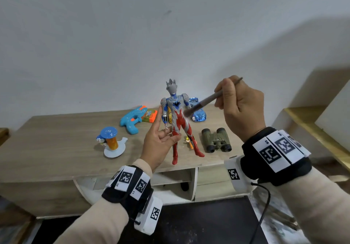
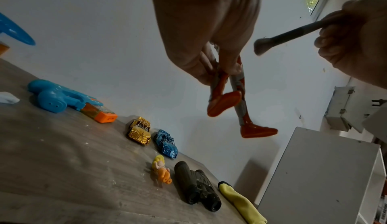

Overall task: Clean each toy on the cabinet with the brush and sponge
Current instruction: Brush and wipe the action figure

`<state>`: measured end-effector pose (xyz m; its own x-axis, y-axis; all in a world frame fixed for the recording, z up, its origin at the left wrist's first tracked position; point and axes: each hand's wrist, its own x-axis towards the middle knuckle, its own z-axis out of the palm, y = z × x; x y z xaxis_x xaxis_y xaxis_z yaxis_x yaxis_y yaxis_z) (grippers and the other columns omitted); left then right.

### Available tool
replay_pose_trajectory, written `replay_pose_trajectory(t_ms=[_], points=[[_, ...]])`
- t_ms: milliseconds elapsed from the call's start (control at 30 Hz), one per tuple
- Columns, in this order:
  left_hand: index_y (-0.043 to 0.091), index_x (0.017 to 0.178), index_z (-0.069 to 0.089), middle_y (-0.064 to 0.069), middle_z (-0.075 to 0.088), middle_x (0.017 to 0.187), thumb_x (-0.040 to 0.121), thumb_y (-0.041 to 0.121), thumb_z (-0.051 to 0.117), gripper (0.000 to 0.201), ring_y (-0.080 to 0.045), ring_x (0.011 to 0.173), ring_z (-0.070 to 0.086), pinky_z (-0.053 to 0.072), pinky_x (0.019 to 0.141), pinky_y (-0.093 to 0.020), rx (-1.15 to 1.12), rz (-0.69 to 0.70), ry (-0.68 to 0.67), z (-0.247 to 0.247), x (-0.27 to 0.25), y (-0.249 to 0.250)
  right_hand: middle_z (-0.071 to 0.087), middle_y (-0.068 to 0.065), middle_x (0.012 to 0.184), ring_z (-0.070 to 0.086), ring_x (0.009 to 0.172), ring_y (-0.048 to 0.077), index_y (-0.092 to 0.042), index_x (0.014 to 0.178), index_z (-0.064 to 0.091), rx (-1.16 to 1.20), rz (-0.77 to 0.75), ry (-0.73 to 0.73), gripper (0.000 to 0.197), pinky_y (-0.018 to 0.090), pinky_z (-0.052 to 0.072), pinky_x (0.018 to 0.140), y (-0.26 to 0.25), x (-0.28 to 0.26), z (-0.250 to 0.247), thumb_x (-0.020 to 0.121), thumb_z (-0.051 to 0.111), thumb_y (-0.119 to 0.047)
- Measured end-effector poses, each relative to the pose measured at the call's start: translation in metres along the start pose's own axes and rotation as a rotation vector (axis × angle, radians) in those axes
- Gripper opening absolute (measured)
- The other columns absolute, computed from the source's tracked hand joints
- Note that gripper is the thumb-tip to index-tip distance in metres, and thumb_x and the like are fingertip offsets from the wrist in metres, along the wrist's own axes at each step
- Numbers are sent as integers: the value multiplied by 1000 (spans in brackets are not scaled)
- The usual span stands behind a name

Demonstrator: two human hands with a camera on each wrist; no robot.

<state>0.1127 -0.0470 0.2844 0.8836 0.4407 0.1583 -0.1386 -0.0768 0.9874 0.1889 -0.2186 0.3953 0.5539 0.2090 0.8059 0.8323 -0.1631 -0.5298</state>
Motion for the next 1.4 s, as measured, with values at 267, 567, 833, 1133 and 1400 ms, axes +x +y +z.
replay_pose_trajectory(t_ms=[267,567,833,1133,1400], points=[[46,144,19,9,60,131,83,-7,63,91,-8,108,65,51,95,-31,4,13,-41,7,5,-2,63,2,60,60,57,12,-7,81,62,-75,20,-68,41,17,44,53,18,-3,-4,93,33,-33],[40,147,18,27,67,110,85,-7,62,89,-5,106,65,53,91,-27,-1,14,-67,22,16,-2,62,-3,66,59,57,0,-9,89,64,-14,40,-8,34,11,44,55,31,1,-19,94,37,-29],[52,138,21,2,62,128,84,-6,64,91,-12,111,64,53,92,-36,-53,-11,-32,46,27,-11,63,-3,64,59,52,3,-9,88,60,76,274,47,22,13,44,47,55,-16,-38,97,43,-17],[46,145,21,-4,61,130,83,-2,66,90,-15,121,57,46,100,-51,-166,-98,28,86,36,-31,71,1,75,66,68,9,-19,79,65,21,624,-266,6,24,53,63,110,-69,-60,80,69,-14],[43,146,21,-5,53,140,80,0,68,92,-15,121,57,46,101,-48,-165,-110,36,121,40,-47,68,-4,78,59,69,3,-19,88,67,-140,781,-434,8,5,40,57,161,-99,-79,80,70,-18]])
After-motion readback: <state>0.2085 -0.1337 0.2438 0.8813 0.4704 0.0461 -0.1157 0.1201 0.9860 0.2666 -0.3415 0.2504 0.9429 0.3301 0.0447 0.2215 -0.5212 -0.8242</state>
